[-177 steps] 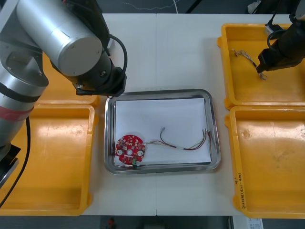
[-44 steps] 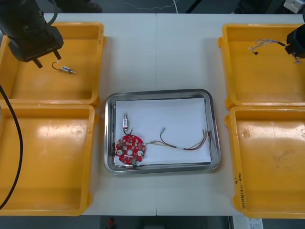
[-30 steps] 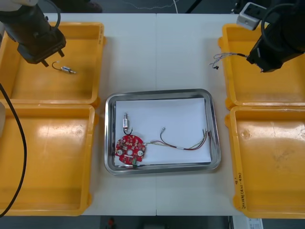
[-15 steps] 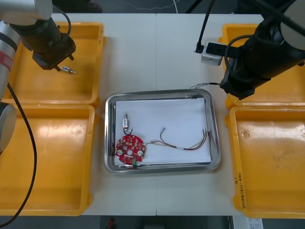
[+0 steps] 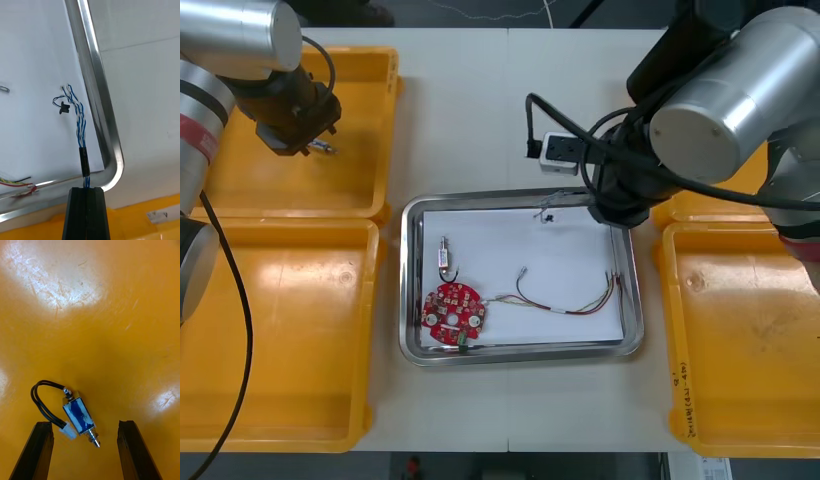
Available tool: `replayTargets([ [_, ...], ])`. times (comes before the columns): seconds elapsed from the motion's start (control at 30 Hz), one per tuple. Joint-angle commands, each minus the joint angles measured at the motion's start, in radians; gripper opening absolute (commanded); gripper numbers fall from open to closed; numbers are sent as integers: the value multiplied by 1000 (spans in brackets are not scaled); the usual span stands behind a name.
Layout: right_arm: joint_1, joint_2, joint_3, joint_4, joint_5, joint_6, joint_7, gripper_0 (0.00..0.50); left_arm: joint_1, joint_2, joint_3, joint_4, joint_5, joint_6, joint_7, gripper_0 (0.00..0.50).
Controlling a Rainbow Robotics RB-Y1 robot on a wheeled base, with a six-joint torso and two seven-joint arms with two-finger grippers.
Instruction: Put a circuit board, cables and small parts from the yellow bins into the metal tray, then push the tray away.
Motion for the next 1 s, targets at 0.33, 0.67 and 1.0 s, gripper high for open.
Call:
replayTargets([
  [0.33, 3, 7, 204, 117, 61, -172, 64, 0, 11, -16, -58, -13, 2, -63, 69, 500],
  [0.67, 3, 9, 255, 166, 60, -224, 77, 0, 50, -16, -80, -13, -5, -91, 67, 500],
  [1.0, 3, 9, 257, 166, 69, -216, 74, 500, 51, -16, -80, -13, -6, -92, 66, 259],
])
